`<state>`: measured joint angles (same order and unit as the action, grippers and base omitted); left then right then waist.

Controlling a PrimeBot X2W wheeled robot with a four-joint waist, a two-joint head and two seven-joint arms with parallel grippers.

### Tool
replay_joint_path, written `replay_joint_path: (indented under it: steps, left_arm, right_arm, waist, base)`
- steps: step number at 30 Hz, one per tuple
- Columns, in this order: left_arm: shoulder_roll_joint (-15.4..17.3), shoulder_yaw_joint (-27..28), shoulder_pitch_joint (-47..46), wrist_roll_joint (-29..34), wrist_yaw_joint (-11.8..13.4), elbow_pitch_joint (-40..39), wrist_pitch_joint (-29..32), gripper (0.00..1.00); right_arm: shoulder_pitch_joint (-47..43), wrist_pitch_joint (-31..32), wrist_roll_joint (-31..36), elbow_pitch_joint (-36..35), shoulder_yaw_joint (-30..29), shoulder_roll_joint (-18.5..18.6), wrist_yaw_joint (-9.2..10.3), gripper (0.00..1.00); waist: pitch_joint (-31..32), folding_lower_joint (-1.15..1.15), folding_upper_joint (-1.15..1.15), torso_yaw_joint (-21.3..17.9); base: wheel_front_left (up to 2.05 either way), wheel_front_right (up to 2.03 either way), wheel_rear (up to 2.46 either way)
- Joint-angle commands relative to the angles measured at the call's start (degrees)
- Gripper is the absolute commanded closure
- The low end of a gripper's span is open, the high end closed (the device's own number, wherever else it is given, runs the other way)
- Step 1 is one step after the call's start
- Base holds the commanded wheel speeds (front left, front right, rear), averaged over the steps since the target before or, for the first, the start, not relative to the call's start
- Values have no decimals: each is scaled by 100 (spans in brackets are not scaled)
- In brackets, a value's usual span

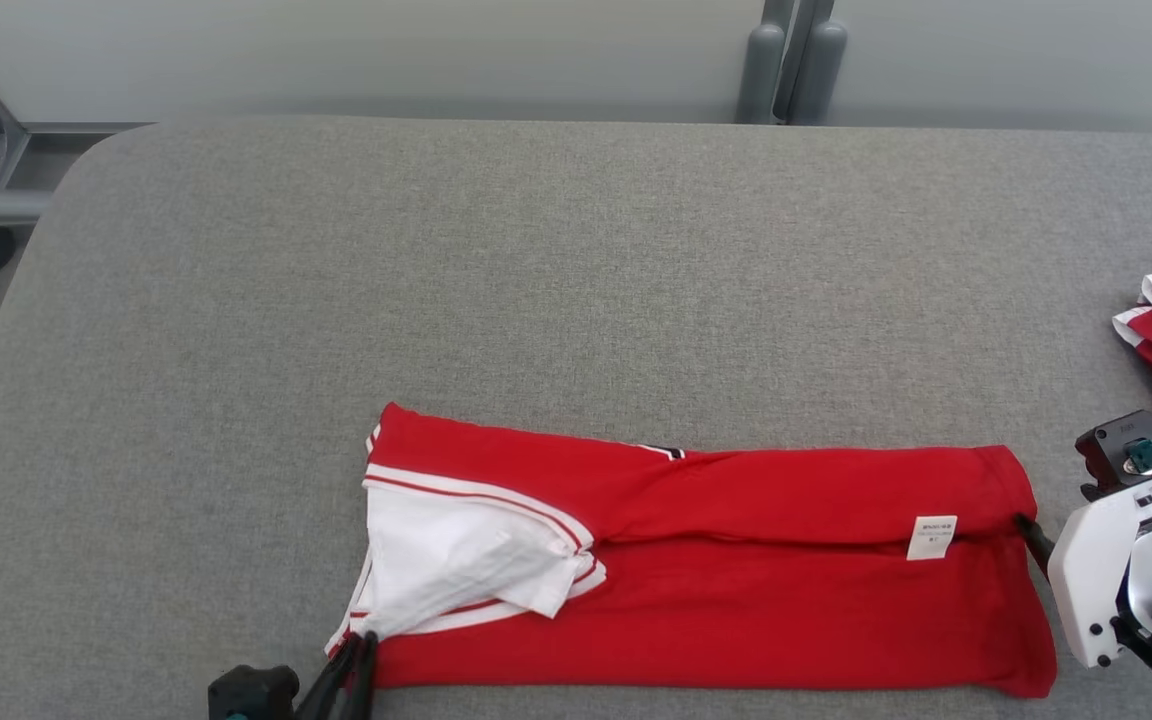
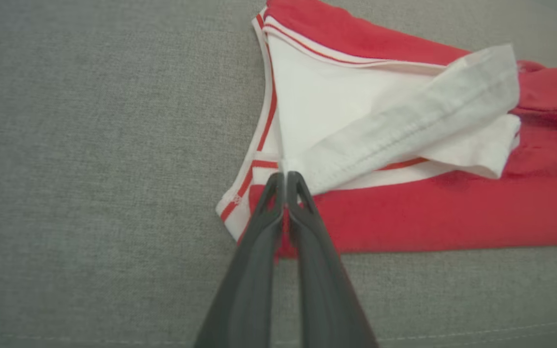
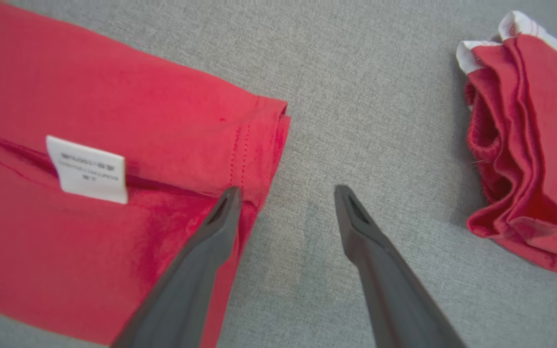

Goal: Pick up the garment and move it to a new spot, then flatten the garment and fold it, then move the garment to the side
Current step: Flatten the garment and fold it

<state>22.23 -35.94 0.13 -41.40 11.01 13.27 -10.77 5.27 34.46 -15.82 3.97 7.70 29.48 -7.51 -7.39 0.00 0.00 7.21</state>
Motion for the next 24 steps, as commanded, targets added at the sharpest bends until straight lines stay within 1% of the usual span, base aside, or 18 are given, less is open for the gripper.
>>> replay_joint_path:
  steps: [1, 7, 10, 12, 17, 18, 20, 22, 24]
  left_arm:
    - [-2, -26, 44, 73, -58, 88, -57, 0]
    - [-44, -160, -77, 236, -124, 441, -179, 0]
    - [-9, -152, -165, 408, -103, 495, -291, 0]
    - [30, -95, -180, 518, -36, 477, -359, 0]
    - [134, 235, -161, 757, 79, 257, -442, 0]
    - [134, 235, -161, 757, 79, 257, -442, 0]
    - [162, 415, -131, 860, 126, 104, -446, 0]
    - [108, 678, -41, 848, 159, -88, -444, 0]
    - [14, 967, 26, 751, 121, -240, -446, 0]
  right_arm:
    - [17, -76, 74, 2, -51, -42, 6, 0]
    - [-121, -285, 191, -106, -337, -261, 5, 0]
    - [-242, -387, 291, -239, -548, -432, 6, 0]
    - [-353, -459, 354, -346, -709, -557, 6, 0]
    - [-677, -688, 565, -691, -1187, -990, 6, 0]
    - [-677, -688, 565, -691, -1187, -990, 6, 0]
    - [-822, -787, 655, -816, -1342, -1186, 6, 0]
    - [-942, -954, 801, -934, -1477, -1340, 6, 0]
    - [-1070, -1181, 870, -999, -1594, -1597, 5, 0]
  waist:
    - [11, 0, 0, 0]
    - [105, 0, 0, 31]
    - [177, 0, 0, 56]
    - [240, 0, 0, 71]
    - [407, 0, 0, 92]
    - [407, 0, 0, 92]
    - [471, 0, 0, 93]
    - [545, 0, 0, 103]
    - [623, 0, 0, 111]
  base:
    - [0, 0, 0]
    - [0, 0, 0]
    - [0, 0, 0]
    - [0, 0, 0]
    - [0, 0, 0]
    - [0, 0, 0]
    - [0, 0, 0]
    - [0, 0, 0]
    - [0, 0, 0]
